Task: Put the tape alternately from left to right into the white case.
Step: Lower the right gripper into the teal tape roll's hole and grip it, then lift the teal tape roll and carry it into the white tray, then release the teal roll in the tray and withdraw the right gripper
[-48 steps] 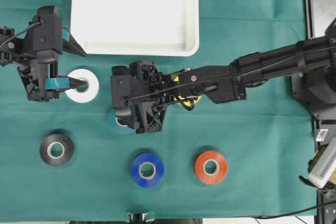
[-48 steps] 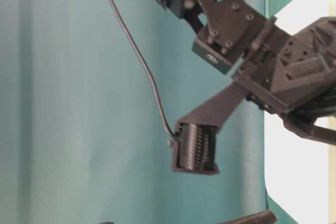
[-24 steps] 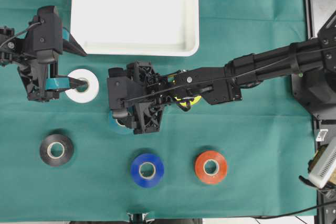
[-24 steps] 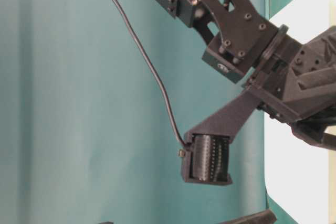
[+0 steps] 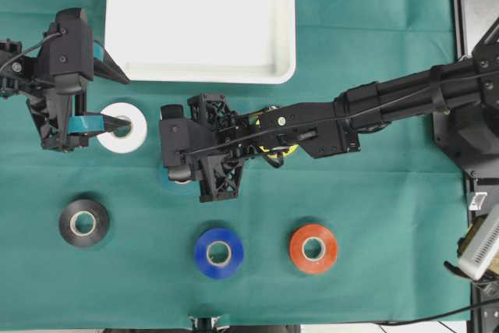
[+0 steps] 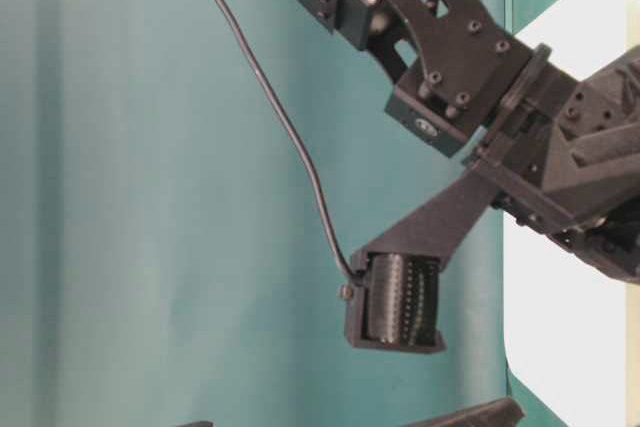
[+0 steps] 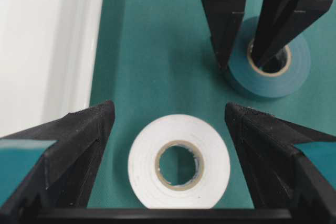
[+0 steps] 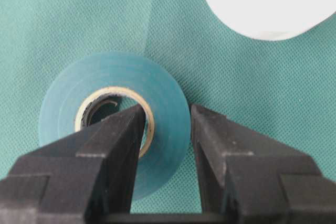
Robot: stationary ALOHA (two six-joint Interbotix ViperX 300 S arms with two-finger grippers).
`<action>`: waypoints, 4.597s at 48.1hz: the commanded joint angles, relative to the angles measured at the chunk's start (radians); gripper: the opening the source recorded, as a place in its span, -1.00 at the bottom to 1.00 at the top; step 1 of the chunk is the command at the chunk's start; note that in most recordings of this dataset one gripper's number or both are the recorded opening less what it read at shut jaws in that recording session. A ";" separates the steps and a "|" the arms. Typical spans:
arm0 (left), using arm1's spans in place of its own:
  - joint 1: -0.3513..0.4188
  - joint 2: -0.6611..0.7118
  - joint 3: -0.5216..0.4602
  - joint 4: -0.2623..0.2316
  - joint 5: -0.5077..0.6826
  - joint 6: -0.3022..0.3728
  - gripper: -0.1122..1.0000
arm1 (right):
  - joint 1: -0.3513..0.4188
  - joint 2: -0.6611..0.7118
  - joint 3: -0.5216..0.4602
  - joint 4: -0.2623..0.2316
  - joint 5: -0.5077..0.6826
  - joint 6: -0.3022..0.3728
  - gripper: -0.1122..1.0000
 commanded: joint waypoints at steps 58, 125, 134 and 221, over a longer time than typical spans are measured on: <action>-0.003 -0.008 -0.026 -0.002 0.011 0.000 0.84 | -0.097 -0.201 0.011 -0.029 0.046 0.000 -0.76; -0.018 -0.008 -0.026 0.000 0.005 -0.002 0.84 | -0.364 -0.063 -0.103 -0.117 -0.064 -0.003 -0.76; -0.018 -0.008 -0.026 0.000 0.005 -0.002 0.84 | -0.357 -0.063 -0.103 -0.118 -0.063 -0.002 -0.22; -0.018 -0.006 -0.020 0.000 0.005 0.000 0.84 | -0.067 -0.259 0.114 -0.117 -0.066 -0.003 0.34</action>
